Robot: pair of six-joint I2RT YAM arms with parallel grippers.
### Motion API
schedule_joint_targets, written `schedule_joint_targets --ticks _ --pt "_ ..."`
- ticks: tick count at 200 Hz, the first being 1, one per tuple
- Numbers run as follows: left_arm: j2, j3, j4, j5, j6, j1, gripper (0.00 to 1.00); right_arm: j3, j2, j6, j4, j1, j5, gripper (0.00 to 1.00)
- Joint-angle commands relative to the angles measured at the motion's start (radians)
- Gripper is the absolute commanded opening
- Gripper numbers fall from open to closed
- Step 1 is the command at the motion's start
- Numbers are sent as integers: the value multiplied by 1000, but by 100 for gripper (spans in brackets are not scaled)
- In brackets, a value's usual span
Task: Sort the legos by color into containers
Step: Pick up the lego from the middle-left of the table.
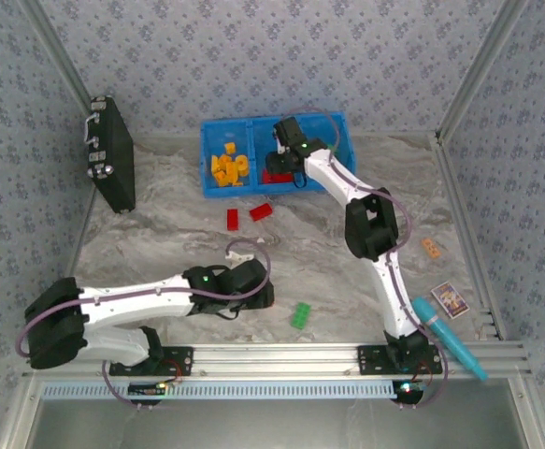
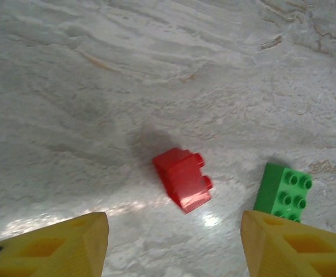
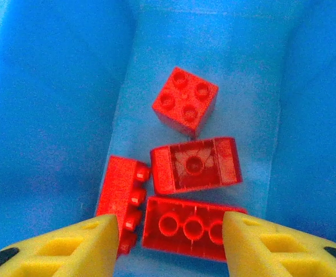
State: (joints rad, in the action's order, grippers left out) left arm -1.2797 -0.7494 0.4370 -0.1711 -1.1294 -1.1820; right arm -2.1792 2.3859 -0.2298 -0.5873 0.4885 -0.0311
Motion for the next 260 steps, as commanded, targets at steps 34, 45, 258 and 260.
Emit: schedule_joint_targets --ticks 34,45,258,260 --pt "-93 -32 -47 46 -87 -22 62 323 -369 72 194 -28 -5 54" --pt "-111 -37 -47 52 -89 -25 62 374 -427 76 206 -32 -17 54" --pt "-213 -192 8 73 143 104 18 1356 -1373 -205 13 -64 -94 58" --pt "-211 -199 12 72 149 107 18 1362 -1379 -211 12 -63 -90 58"
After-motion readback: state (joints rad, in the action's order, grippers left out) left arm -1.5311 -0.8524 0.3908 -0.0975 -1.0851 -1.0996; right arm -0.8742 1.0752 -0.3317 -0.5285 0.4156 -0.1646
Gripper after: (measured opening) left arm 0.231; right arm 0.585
